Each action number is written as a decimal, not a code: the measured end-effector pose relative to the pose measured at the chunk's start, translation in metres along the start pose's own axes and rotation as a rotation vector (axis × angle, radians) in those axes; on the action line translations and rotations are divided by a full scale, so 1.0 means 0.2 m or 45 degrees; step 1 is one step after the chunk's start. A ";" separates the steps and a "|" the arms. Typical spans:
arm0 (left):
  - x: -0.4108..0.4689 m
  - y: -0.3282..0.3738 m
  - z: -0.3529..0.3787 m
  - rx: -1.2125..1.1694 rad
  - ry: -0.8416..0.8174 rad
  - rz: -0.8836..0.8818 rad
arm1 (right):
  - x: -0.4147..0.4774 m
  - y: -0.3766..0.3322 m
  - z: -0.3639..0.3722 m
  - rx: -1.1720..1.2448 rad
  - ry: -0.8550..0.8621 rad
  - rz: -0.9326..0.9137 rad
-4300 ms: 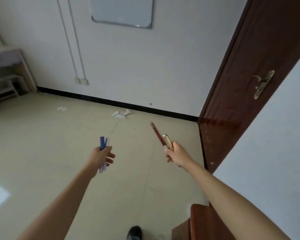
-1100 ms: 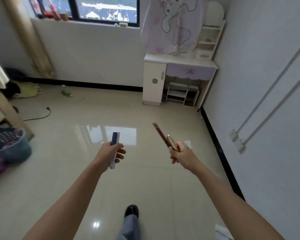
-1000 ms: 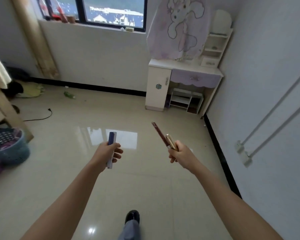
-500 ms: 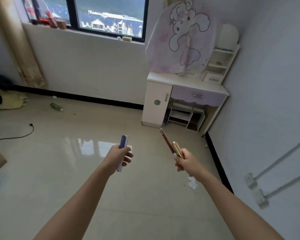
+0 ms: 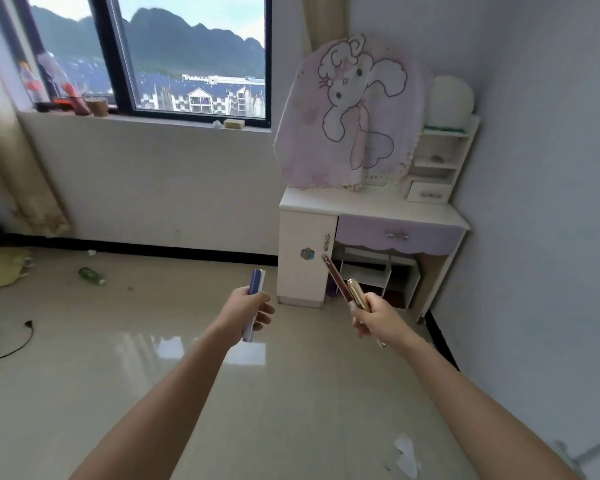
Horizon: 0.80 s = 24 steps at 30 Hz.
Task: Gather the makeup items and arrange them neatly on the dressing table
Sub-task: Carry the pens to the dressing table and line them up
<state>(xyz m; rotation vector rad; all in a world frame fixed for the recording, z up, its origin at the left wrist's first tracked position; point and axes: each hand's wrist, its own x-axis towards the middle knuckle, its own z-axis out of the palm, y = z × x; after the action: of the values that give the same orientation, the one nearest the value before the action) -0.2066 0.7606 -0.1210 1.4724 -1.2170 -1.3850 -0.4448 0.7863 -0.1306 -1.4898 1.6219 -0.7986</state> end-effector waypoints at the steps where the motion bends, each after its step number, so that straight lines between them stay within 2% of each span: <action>1: 0.07 0.04 0.02 -0.018 0.012 0.004 | 0.08 -0.01 -0.03 -0.003 -0.007 -0.011; 14: 0.97 0.04 -0.03 -0.053 0.047 -0.161 | 0.99 0.00 0.03 -0.002 -0.117 0.075; 24: 1.92 0.28 -0.33 -0.095 0.017 -0.193 | 1.88 -0.28 0.15 -0.056 -0.081 0.112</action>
<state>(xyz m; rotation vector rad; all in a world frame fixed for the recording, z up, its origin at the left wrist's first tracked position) -0.1654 0.3714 -0.1611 1.5457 -1.0516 -1.5016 -0.3944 0.4085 -0.1469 -1.4490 1.6550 -0.6647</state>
